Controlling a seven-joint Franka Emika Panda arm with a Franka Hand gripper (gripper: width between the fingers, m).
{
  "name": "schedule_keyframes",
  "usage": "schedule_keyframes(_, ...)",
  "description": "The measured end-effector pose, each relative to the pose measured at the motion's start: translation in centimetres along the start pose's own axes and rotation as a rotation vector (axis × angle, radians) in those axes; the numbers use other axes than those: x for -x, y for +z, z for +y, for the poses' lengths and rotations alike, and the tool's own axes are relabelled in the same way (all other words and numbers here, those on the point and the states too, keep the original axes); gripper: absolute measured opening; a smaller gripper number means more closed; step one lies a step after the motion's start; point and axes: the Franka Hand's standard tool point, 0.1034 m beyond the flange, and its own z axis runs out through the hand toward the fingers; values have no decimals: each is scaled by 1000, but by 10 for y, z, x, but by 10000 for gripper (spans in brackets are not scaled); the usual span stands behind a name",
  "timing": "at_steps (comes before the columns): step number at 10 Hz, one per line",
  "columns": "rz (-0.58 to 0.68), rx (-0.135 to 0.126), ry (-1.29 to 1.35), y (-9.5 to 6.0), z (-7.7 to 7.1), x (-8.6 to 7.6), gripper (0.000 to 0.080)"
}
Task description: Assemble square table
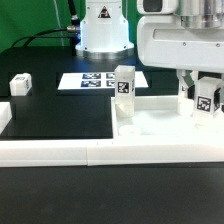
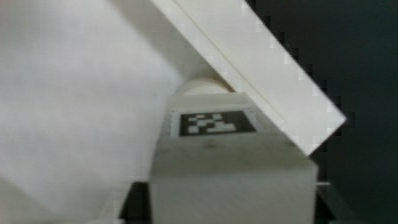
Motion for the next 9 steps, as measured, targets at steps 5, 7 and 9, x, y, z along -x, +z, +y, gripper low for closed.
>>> schedule_keyframes(5, -68, -93, 744, 2, 9, 3, 292)
schedule_keyframes(7, -70, -91, 748, 3, 7, 4, 488)
schedule_keyframes(9, -52, 3, 449, 1, 5, 19, 638)
